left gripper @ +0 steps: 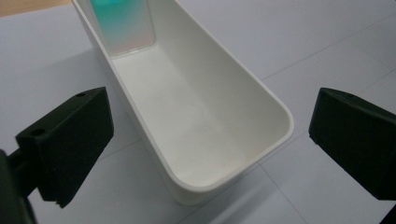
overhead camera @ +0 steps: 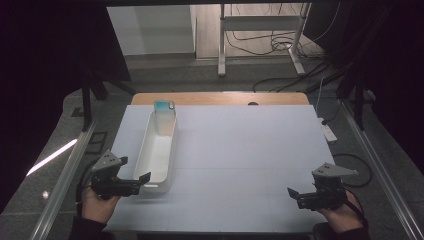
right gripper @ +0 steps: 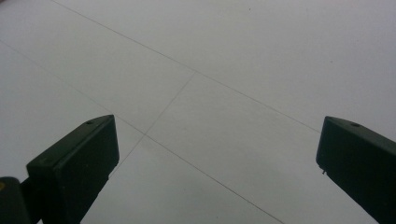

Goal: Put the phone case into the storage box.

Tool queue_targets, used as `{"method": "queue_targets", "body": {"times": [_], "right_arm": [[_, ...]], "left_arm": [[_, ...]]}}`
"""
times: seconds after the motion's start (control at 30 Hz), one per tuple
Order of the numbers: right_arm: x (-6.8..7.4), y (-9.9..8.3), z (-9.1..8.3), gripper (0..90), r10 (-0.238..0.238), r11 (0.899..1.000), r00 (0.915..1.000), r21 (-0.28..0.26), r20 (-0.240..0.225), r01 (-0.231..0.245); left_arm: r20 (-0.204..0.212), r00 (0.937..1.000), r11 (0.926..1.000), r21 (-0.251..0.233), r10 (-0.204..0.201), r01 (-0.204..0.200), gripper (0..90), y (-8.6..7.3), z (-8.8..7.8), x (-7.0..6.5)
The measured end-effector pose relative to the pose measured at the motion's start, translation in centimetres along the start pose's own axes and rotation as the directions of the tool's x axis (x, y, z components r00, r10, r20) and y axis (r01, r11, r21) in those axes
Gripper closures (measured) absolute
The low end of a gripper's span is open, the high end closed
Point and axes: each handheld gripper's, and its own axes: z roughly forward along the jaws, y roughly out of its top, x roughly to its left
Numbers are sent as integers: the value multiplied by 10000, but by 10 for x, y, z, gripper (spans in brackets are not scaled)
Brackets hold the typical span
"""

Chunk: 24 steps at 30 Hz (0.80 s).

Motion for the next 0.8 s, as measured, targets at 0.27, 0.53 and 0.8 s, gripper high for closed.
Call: {"method": "queue_targets", "body": {"times": [0.27,0.53,0.8], "right_arm": [[0,0,0,0,-5,10000,10000,-1,17,5],[0,0,0,0,-2,10000,10000,19,13,2],[0,0,0,0,0,10000,10000,28,19,0]], "left_arm": [[-179,9998,10000,-42,19,-20,6,-8,-10,-2],[-284,9996,10000,32,-4,5,6,-14,-16,-3],[-460,9989,10000,30,19,-18,6,-21,-23,-4]]}}
